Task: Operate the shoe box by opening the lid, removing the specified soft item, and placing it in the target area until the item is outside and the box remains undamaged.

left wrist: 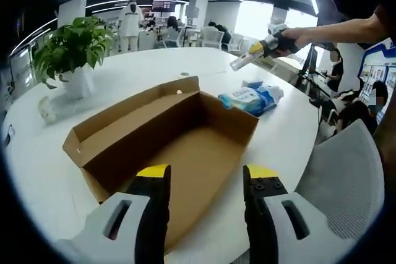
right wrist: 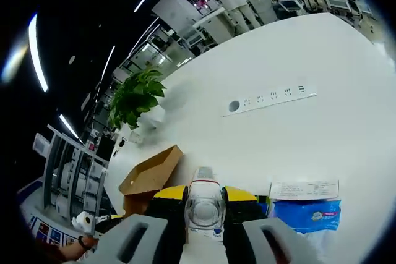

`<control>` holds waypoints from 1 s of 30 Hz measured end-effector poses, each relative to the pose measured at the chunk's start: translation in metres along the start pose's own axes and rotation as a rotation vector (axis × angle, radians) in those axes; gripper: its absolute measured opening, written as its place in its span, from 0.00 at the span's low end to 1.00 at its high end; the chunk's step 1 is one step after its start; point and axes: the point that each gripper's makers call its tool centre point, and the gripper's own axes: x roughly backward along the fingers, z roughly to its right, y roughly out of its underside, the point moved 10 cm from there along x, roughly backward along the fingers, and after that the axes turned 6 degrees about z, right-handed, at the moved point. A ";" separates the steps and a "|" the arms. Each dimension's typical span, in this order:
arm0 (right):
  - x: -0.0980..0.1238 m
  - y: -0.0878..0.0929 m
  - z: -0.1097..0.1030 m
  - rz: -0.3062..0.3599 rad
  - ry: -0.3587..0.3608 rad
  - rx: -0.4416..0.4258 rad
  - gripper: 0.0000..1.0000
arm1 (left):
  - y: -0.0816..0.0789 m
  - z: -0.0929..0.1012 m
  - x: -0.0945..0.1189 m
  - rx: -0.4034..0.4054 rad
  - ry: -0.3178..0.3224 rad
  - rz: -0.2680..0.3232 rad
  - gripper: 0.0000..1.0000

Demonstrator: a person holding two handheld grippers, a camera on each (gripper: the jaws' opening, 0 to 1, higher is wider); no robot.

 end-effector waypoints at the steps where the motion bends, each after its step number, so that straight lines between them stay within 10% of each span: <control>1: -0.002 -0.002 0.001 -0.005 0.007 0.009 0.17 | 0.001 -0.001 0.000 0.001 -0.001 -0.002 0.47; 30: -0.052 -0.017 0.014 -0.376 0.115 0.605 0.17 | 0.005 -0.003 0.001 0.031 -0.028 -0.024 0.47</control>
